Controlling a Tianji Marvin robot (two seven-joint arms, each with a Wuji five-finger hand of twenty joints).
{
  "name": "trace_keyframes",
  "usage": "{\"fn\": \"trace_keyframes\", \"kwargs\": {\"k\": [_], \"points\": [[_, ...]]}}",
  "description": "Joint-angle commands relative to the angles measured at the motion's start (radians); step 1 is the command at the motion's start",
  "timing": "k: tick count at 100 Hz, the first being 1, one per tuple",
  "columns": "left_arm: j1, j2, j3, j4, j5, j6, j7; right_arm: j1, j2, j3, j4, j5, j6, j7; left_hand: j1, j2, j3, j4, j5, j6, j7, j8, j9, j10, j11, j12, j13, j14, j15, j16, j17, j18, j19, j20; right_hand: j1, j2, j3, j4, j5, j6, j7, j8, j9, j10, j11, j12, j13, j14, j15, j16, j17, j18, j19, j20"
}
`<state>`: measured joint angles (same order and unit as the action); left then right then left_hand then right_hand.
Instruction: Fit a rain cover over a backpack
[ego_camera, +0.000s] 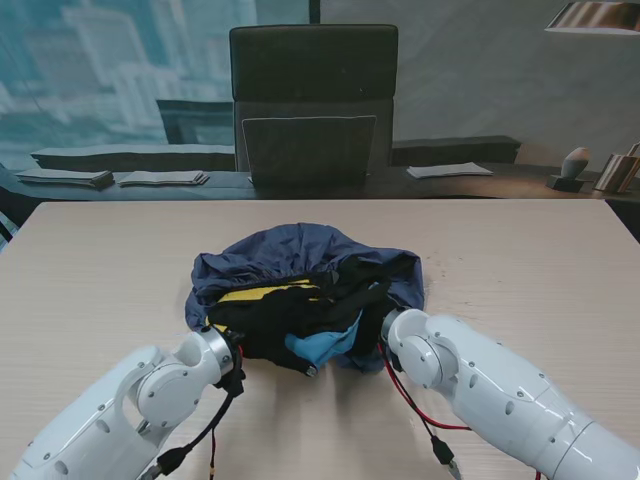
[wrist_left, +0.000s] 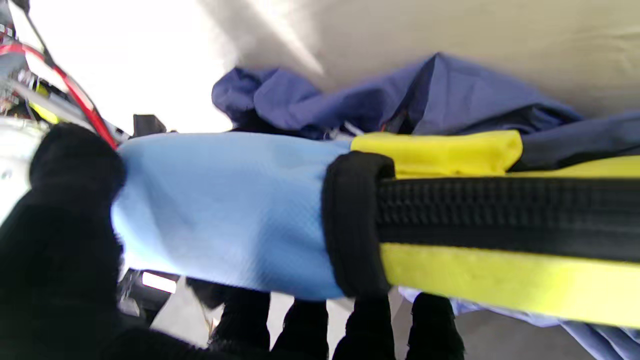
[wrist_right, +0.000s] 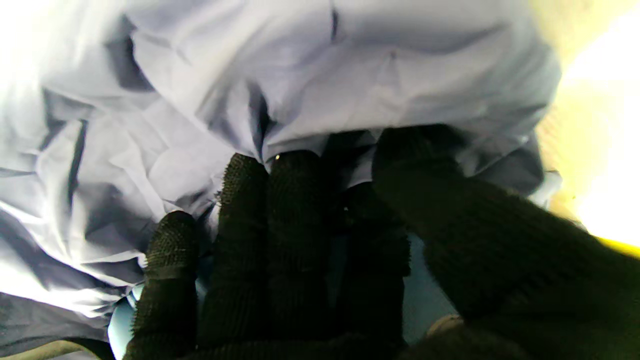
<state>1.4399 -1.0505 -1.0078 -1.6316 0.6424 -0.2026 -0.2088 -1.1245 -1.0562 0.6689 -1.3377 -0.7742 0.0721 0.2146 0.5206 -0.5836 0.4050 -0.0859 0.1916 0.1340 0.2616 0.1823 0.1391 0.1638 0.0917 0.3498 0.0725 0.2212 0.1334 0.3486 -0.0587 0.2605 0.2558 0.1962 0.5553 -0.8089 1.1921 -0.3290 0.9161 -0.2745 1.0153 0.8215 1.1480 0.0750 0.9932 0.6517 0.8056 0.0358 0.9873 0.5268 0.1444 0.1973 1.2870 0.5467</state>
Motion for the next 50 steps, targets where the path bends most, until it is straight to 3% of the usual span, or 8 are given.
{"fn": "trace_keyframes", "kwargs": {"k": [1,8,14,17,20,23,38,50], "points": [[-0.034,-0.008,0.029,0.043,0.034,0.017,0.023,-0.003,-0.004,-0.002,-0.024,0.005,0.001,0.028,0.061,0.028,-0.014,0.020,-0.039,-0.057,0.164,0.089,0.034,-0.037,0.123,0.094,0.064,-0.025,0.098,0.068,0.011,0.037,-0.034,0.037,0.023,0.022,0.008,0.033,-0.002,-0.022,0.058,0.004,0.042,0.063,0.017,0.022,0.069,-0.025,0.028,0.017,0.014,-0.034,0.030,-0.014],[-0.068,-0.015,0.060,0.091,0.070,0.016,0.076,-0.007,0.000,0.002,-0.038,0.014,0.002,0.052,0.119,0.131,0.102,0.049,0.014,-0.205,0.439,0.230,0.217,-0.114,0.348,0.168,0.232,-0.046,0.240,0.139,0.037,0.043,0.032,0.055,0.019,0.025,-0.007,0.033,-0.002,-0.028,0.054,-0.003,0.054,0.052,0.015,0.025,0.087,-0.030,0.025,0.015,0.037,-0.031,0.027,-0.026],[-0.098,-0.033,0.087,0.153,0.087,0.007,0.183,-0.011,0.003,0.006,-0.046,0.020,0.002,0.068,0.148,0.135,0.234,0.040,0.155,-0.334,0.553,0.301,0.379,-0.181,0.471,0.215,0.351,-0.060,0.337,0.173,0.034,0.040,0.171,0.073,0.008,-0.007,-0.009,0.023,-0.001,-0.033,0.040,-0.034,0.075,0.033,0.009,0.026,0.112,-0.042,0.017,0.012,0.072,-0.024,0.027,-0.042],[-0.114,-0.041,0.098,0.175,0.087,-0.002,0.214,-0.015,0.004,0.009,-0.052,0.022,0.007,0.074,0.225,0.105,0.201,0.004,0.242,-0.378,0.615,0.303,0.462,-0.203,0.515,0.241,0.402,-0.062,0.374,0.182,0.023,0.036,0.229,0.080,0.007,-0.009,0.002,0.019,-0.025,-0.016,0.031,-0.097,0.076,0.027,0.004,0.028,0.113,-0.044,0.013,0.012,0.073,-0.023,0.030,-0.050],[-0.127,-0.046,0.107,0.193,0.091,-0.005,0.241,-0.020,0.006,0.013,-0.059,0.025,0.018,0.086,0.319,0.101,0.148,0.007,0.356,-0.447,0.727,0.292,0.626,-0.216,0.468,0.432,0.460,-0.064,0.428,0.199,0.018,0.035,0.292,0.094,0.008,-0.007,0.003,0.021,-0.055,0.021,0.015,-0.191,0.076,0.024,0.003,0.030,0.113,-0.046,0.005,0.011,0.073,-0.023,0.032,-0.055],[-0.141,-0.050,0.115,0.212,0.098,-0.009,0.263,-0.024,0.008,0.017,-0.066,0.030,0.026,0.098,0.347,0.109,0.161,0.006,0.429,-0.487,0.770,0.303,0.755,-0.228,0.393,0.535,0.512,-0.072,0.474,0.213,0.022,0.032,0.341,0.112,0.009,-0.005,0.000,0.022,-0.077,0.052,0.008,-0.279,0.075,0.023,0.002,0.031,0.111,-0.046,0.000,0.010,0.074,-0.024,0.027,-0.062],[-0.201,-0.062,0.146,0.278,0.072,-0.021,0.280,-0.043,0.024,0.042,-0.096,0.029,0.036,0.162,0.354,0.085,0.198,0.016,0.489,-0.490,0.791,0.345,0.835,-0.201,0.401,0.587,0.568,-0.042,0.541,0.237,0.038,0.037,0.426,0.152,0.005,-0.005,-0.017,0.020,-0.048,0.107,0.000,-0.450,0.067,0.041,0.001,0.044,0.095,-0.036,-0.008,0.008,0.055,-0.019,-0.016,-0.088],[-0.247,-0.070,0.170,0.323,0.048,-0.032,0.282,-0.060,0.037,0.068,-0.128,0.017,0.021,0.213,0.351,0.087,0.219,0.014,0.481,-0.449,0.790,0.354,0.839,-0.182,0.408,0.602,0.589,-0.041,0.556,0.241,0.054,0.033,0.469,0.173,-0.008,-0.017,-0.040,0.012,0.058,0.071,0.032,-0.476,0.055,0.049,0.022,0.072,0.078,-0.036,-0.004,0.013,0.036,-0.004,-0.025,-0.093]]}}
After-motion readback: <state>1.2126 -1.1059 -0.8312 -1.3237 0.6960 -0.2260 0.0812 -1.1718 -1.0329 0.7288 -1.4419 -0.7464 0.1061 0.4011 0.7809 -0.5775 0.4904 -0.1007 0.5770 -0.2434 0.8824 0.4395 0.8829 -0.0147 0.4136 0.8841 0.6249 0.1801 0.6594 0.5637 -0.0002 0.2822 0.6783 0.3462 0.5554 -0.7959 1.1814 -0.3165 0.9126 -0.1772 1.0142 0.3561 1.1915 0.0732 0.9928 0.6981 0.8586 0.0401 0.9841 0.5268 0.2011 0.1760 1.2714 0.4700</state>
